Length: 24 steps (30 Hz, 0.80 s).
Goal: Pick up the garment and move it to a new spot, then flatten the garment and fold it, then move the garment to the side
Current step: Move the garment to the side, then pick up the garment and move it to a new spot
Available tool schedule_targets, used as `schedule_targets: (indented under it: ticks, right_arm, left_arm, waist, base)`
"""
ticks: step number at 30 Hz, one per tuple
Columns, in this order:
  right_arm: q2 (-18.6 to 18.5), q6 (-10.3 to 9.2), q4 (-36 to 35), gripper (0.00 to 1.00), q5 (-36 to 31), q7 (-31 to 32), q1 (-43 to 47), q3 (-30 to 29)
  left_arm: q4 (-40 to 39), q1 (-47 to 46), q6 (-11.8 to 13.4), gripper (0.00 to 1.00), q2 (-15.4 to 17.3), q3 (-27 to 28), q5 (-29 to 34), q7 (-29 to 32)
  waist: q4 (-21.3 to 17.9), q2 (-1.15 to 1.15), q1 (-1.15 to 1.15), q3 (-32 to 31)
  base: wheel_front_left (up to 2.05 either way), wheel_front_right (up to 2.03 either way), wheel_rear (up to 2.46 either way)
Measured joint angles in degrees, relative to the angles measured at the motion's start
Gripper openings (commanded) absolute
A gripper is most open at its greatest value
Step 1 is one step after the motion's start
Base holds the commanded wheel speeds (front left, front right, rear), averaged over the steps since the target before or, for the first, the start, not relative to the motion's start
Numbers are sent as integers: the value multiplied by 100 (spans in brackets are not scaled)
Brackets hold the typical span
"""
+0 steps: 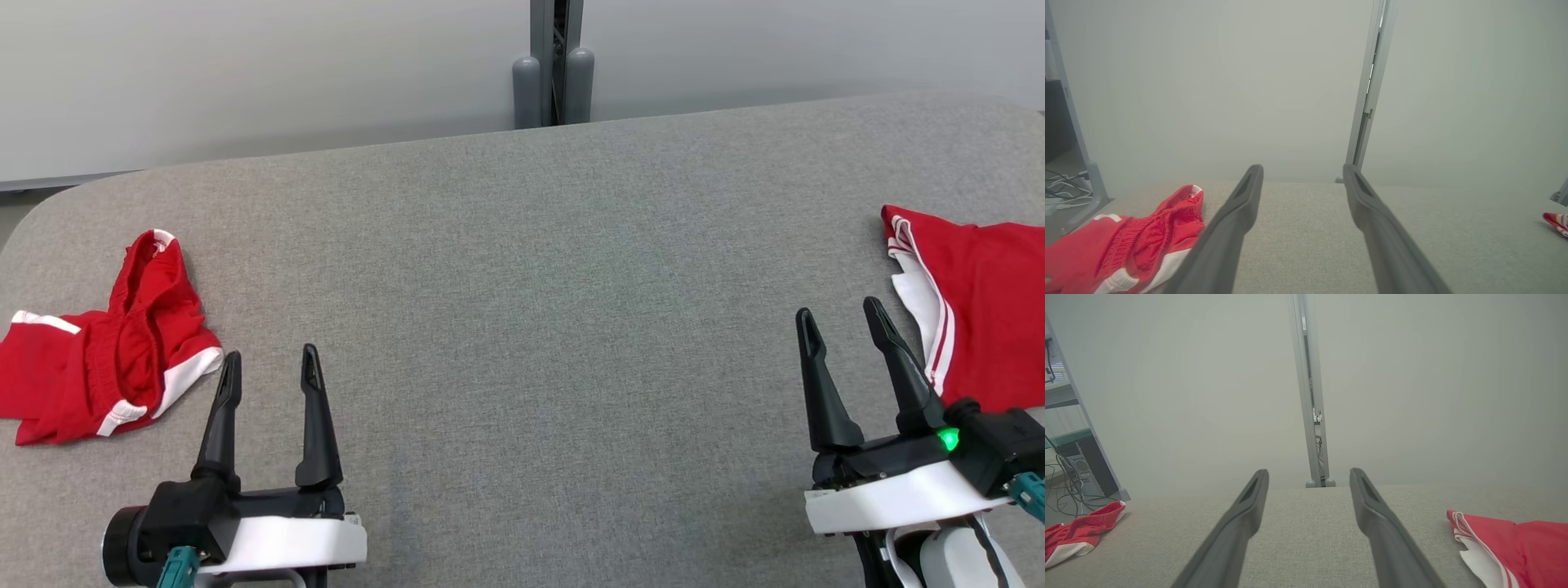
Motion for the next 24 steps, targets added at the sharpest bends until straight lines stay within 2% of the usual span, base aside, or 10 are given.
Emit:
schedule_targets:
  ticks: [8,24]
  right_arm:
    - [74,0,9,100,-148,0,93,-67]
    - [116,0,26,100,-236,0,98,-94]
  left_arm:
    - [259,85,-186,100,-2,-53,-70,0]
    - [339,19,-210,100,-2,-132,-63,-1]
  waist:
    - [20,0,0,-50]
    - [128,0,0,-9]
  base:
    - [0,0,0]
    - [0,0,0]
